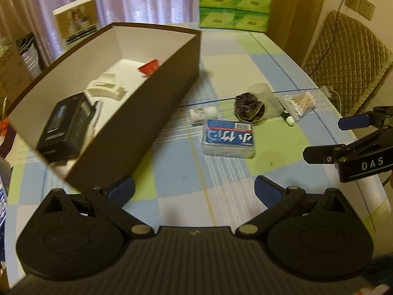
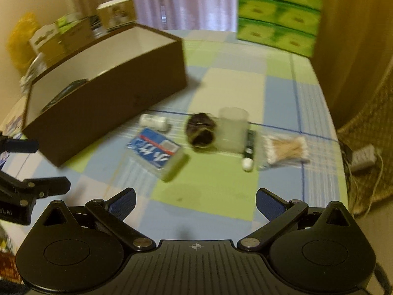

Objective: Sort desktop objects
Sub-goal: 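Move both tools away from the box toward the loose items on the table, then grasp the blue-and-white floss-pick case with the left tool, then carry the floss case toward the box while the right tool grasps the white pill bottle, then lower the floss case and pill bottle into the box with both tools, then open both tools to release the floss case and pill bottle in the box, then move both tools back toward the scrunchie, cup and green tube, then grasp the dark fabric scrunchie with the left tool while the right tool grasps the green tube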

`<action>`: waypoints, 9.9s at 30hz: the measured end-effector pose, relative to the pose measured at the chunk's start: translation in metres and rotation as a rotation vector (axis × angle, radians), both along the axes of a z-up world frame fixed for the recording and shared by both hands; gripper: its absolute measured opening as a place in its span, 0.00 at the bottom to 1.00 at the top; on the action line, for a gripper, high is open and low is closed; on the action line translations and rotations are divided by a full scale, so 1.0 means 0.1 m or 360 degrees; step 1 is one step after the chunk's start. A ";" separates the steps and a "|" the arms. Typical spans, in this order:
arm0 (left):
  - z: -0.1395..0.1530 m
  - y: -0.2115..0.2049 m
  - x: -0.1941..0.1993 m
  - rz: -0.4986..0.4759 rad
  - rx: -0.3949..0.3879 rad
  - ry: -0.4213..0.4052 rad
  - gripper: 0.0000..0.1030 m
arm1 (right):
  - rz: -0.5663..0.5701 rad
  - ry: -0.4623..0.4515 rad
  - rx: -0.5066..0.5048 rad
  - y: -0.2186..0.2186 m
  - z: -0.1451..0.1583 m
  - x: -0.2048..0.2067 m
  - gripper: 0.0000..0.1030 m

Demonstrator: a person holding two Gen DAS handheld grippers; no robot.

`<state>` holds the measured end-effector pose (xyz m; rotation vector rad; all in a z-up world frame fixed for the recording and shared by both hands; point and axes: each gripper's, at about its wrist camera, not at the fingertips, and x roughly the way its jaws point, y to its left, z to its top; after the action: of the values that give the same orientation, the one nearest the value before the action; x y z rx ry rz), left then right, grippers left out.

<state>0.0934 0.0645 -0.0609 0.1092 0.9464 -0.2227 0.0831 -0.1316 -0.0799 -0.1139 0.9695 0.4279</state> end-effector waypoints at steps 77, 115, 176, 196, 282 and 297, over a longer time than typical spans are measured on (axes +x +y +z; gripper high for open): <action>0.73 0.96 0.70 0.0133 0.0081 -0.0259 0.81 | 0.0056 -0.0057 0.0195 0.90 -0.10 0.60 0.97; 0.17 1.37 1.54 0.0027 0.0063 -0.0043 0.81 | -0.0020 -0.0129 0.0089 1.31 -0.07 1.07 0.42; -0.44 1.00 2.39 -0.0413 0.0211 0.0130 0.89 | 0.1165 0.0276 -0.0404 2.40 -0.36 2.36 0.51; 0.07 1.21 2.06 -0.0263 0.0204 0.0006 0.97 | 0.1127 -0.0003 -0.0219 2.21 0.16 1.98 0.95; -0.21 -0.90 1.02 -0.0460 0.0032 -0.0048 0.91 | -0.0143 -0.0076 0.0115 -0.62 -0.10 0.52 0.76; -0.69 -1.21 1.60 -0.0643 0.0131 0.0044 0.83 | -0.0331 0.0037 0.0168 -0.78 -0.35 0.81 0.59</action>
<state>0.2530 -0.0562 -0.1299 0.3754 0.9553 -0.5591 0.1643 -0.2095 -0.1152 0.0870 0.9685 0.2884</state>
